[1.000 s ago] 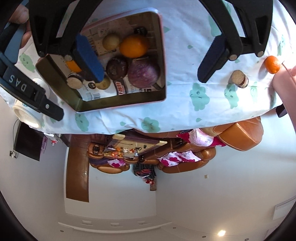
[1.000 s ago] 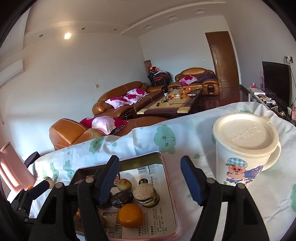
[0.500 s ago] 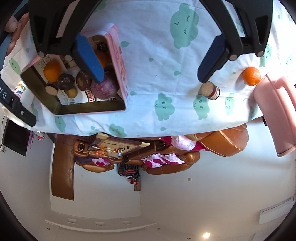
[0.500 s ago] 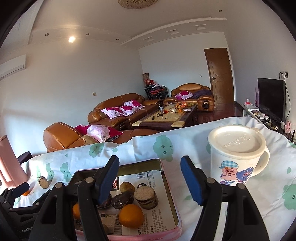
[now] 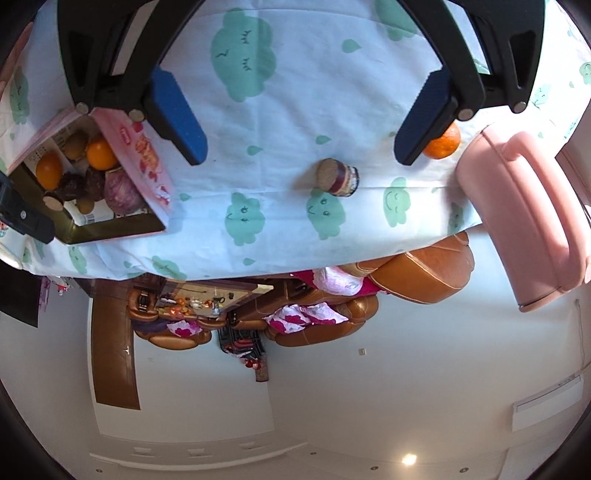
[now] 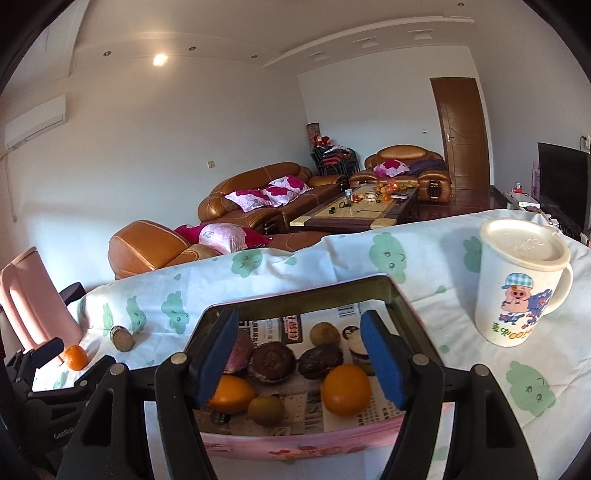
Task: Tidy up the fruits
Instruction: 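Lift both open tools from the box and move toward the jar and orange, then grasp the small jar with the right tool while the left tool grasps the orange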
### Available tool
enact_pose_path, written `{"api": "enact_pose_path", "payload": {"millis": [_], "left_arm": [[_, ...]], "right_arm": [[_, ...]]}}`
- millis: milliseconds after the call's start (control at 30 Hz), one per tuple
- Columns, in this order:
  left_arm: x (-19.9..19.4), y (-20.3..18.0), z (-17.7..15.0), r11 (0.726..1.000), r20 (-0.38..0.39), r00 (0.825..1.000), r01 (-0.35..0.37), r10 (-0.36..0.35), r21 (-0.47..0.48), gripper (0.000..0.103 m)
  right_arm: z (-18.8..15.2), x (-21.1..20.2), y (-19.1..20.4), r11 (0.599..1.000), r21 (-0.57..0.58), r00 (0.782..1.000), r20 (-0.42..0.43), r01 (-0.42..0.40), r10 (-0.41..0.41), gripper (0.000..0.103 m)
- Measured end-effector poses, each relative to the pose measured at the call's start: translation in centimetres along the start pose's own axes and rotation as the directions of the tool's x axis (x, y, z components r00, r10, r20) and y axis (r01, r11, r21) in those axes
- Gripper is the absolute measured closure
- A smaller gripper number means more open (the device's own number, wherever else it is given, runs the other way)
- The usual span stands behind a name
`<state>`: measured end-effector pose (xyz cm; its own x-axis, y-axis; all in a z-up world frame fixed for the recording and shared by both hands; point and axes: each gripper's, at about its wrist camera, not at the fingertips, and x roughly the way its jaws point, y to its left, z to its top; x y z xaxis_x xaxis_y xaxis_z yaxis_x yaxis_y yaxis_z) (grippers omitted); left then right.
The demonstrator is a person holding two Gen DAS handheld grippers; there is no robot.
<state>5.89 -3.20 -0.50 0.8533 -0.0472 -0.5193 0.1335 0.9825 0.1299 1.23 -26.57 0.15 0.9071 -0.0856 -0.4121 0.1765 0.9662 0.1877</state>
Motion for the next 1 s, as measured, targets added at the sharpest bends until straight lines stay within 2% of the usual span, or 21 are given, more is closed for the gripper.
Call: {"api": "enact_pose_path", "payload": {"millis": [333,500,567,767,833,1000], "left_arm": [[2.2,7.4,-0.3,0.991,-0.039,0.995,-0.096,0.093,-0.090,0.000],[3.7,10.7,-0.6,0.977,-0.096,0.991,-0.107,0.091,-0.184,0.000],[4.3,11.5,-0.8,0.969,-0.127,0.989,-0.107,0.080,-0.223,0.000],[6.1,13.2,-1.5,0.950,-0.230,0.965,-0.186,0.128,-0.252,0.001],[6.4,13.7,-1.8,0.940,-0.251,0.959,-0.200,0.130,-0.277,0.001],[7.0,14.1,-2.1,0.932,-0.284,0.947,-0.233,0.153,-0.277,0.002]], "right_arm": [[-0.8,2.6,7.6,0.990,-0.081,0.992,-0.059,-0.115,0.110,0.033],[-1.0,4.5,11.0,0.979,-0.100,0.981,-0.106,-0.175,0.165,0.033],[-1.1,5.7,12.4,0.971,-0.114,0.970,-0.150,-0.208,0.190,0.033],[-1.3,9.4,16.6,0.942,-0.159,0.928,-0.284,-0.295,0.242,0.034],[-1.3,10.6,18.0,0.930,-0.175,0.912,-0.321,-0.324,0.257,0.039],[-1.0,13.4,21.2,0.901,-0.194,0.868,-0.405,-0.388,0.287,0.039]]}}
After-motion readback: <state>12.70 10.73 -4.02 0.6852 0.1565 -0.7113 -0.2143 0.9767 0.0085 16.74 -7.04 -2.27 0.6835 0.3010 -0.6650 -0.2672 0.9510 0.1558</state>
